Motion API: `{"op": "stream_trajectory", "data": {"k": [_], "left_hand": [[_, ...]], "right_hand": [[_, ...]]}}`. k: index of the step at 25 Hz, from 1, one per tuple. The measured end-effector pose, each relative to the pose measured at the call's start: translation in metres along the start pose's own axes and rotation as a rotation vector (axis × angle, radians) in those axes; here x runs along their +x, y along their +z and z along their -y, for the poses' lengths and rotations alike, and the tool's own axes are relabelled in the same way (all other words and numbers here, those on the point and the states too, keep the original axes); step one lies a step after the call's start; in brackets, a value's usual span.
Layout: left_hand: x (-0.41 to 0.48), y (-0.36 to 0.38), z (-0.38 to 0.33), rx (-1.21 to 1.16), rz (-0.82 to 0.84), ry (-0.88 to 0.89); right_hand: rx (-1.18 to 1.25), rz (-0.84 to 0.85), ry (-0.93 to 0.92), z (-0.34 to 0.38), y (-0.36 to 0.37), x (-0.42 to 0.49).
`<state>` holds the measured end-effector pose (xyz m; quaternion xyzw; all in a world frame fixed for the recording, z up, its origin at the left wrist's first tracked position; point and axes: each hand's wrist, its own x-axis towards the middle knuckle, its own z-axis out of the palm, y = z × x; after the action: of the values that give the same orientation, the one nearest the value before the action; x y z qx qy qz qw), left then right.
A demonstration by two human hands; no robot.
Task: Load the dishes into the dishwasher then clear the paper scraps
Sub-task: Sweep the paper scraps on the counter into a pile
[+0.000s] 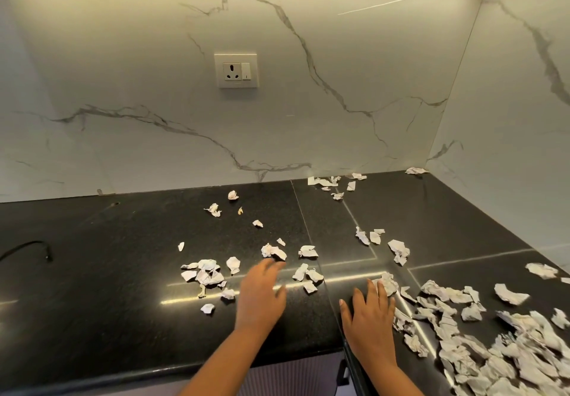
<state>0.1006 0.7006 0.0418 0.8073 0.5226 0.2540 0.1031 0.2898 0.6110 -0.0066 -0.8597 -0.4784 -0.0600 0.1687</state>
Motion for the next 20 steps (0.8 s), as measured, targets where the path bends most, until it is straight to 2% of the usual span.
{"op": "stream_trajectory", "data": {"k": [1,2,4,5,6,9,10,11,12,14,16,17,18,19,20], "left_hand": [[-0.006,-0.002,0.011,0.128,-0.030,-0.137],[-0.011,-0.005,0.021,0.219,0.032,-0.329],[-0.016,-0.010,0.030,0.192,0.235,-0.639],[-0.016,-0.007,0.030,0.190,0.314,-0.657],[-0.015,0.001,0.028,0.223,0.370,-0.575],[-0.002,0.025,0.008,0.113,0.522,-0.065],[0.003,0.031,0.003,0.133,0.495,0.095],[0.008,0.036,0.002,0.214,0.352,0.215],[0.014,0.036,0.004,0.266,0.234,0.193],[0.026,0.022,0.026,0.270,0.080,-0.054],[0.040,0.009,0.052,0.175,0.113,-0.469],[0.047,0.005,0.063,0.136,0.170,-0.609],[0.052,0.004,0.069,0.159,0.228,-0.641],[0.057,0.007,0.070,0.200,0.285,-0.571],[0.059,0.016,0.067,0.218,0.339,-0.410]], "right_hand": [[0.005,-0.013,-0.005,0.000,0.000,0.000],[0.002,-0.024,-0.007,0.000,0.000,0.001],[-0.009,-0.024,-0.008,0.001,0.000,0.002],[-0.013,-0.024,-0.005,0.002,0.001,0.002],[-0.017,-0.025,0.000,0.002,0.003,0.003],[-0.026,-0.056,0.021,0.001,0.009,0.007],[-0.023,-0.055,0.028,0.002,0.010,0.009],[-0.022,-0.047,0.037,0.002,0.011,0.009],[-0.026,-0.042,0.043,0.002,0.012,0.010],[-0.027,-0.060,0.051,0.001,0.015,0.011],[-0.016,-0.099,0.056,0.000,0.018,0.015],[-0.020,-0.105,0.058,0.000,0.019,0.016],[-0.033,-0.095,0.063,0.000,0.019,0.016],[-0.042,-0.077,0.067,0.000,0.018,0.015],[-0.048,-0.062,0.071,0.001,0.018,0.014]]}}
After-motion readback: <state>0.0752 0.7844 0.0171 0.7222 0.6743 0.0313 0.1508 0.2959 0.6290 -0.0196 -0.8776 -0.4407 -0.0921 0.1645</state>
